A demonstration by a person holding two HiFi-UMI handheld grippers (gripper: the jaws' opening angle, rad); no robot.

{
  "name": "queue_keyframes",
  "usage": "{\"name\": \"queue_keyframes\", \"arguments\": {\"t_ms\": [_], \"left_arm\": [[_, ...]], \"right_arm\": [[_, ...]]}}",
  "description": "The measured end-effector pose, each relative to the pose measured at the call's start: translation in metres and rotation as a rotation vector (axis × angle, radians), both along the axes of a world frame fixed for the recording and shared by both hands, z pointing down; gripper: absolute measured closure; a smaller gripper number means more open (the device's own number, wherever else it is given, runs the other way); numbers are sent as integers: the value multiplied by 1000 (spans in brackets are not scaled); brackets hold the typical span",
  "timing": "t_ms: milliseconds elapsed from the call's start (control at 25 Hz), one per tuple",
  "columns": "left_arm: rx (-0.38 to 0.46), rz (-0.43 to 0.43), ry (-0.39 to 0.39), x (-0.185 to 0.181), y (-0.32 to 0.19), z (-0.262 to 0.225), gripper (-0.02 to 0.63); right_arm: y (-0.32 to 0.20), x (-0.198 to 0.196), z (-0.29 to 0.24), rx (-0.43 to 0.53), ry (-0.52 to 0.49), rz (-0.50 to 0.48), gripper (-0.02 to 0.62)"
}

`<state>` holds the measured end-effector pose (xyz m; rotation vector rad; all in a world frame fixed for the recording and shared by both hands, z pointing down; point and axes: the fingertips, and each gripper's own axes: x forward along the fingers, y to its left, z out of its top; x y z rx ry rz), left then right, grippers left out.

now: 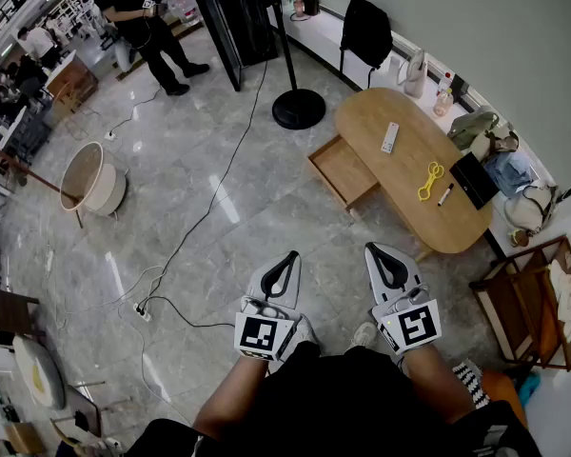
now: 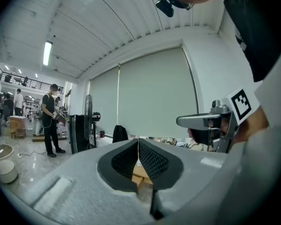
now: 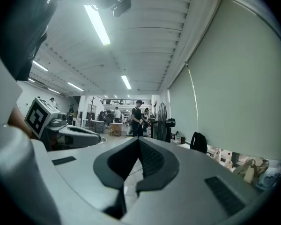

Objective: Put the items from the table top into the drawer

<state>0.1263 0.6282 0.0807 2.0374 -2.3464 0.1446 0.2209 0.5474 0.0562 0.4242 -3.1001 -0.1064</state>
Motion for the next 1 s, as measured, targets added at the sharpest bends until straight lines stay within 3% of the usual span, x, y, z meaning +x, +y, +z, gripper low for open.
{"name": "queue_keyframes", "arguments": {"t_ms": [320,680,1000], "left_arm": [[-3,-11,10,-6,7,0,588],[-11,-7,19,-50,31,5,588],[-24,73,-13,-85,50,12,588]], "right_arm": [[4,-8,0,7,3,-2,600],[27,-55,9,-24,1,-10,598],[45,-98,13,-24,36,21,598]]}}
